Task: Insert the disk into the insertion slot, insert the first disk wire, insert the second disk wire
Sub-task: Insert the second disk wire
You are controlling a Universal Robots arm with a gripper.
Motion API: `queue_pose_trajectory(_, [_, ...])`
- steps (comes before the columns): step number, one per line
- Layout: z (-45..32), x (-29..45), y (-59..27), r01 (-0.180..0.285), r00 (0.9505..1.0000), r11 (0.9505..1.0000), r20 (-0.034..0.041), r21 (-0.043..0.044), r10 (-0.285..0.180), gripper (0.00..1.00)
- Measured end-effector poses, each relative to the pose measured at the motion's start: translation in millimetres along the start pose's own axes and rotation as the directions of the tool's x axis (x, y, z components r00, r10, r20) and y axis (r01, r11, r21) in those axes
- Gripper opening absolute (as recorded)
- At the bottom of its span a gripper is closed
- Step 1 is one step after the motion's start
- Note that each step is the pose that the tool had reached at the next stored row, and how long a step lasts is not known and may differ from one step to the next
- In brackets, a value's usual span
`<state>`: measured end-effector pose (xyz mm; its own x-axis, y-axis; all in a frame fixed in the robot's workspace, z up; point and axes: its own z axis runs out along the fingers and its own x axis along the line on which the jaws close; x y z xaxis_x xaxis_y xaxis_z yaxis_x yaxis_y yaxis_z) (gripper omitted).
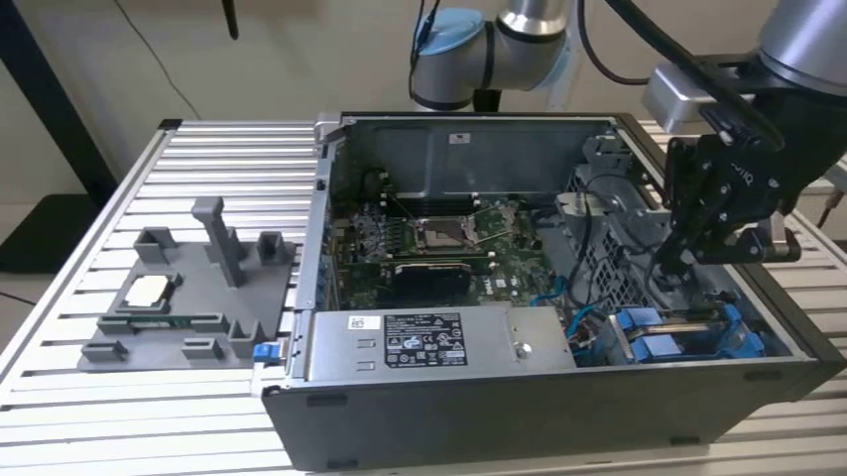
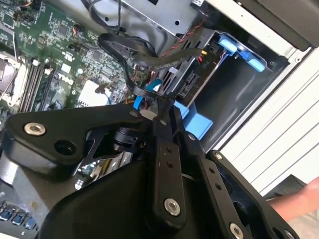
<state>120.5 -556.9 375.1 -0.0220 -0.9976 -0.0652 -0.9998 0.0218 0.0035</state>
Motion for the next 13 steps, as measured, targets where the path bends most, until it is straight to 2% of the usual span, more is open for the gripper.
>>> queue_pose_trajectory(6, [6.1,1.6,-0.1,-0.001,1.0,0.9999,-0.0012,-0.0155,0.001,0.16])
queue_pose_trajectory(10, [10.0,8.7,-2.2,-0.002,1.0,0.9997,-0.001,-0.0242,0.002,0.16])
queue_pose_trajectory(13, [12.4,14.7,-4.5,-0.002,1.0,0.9996,0.0022,-0.0265,0.002,0.16])
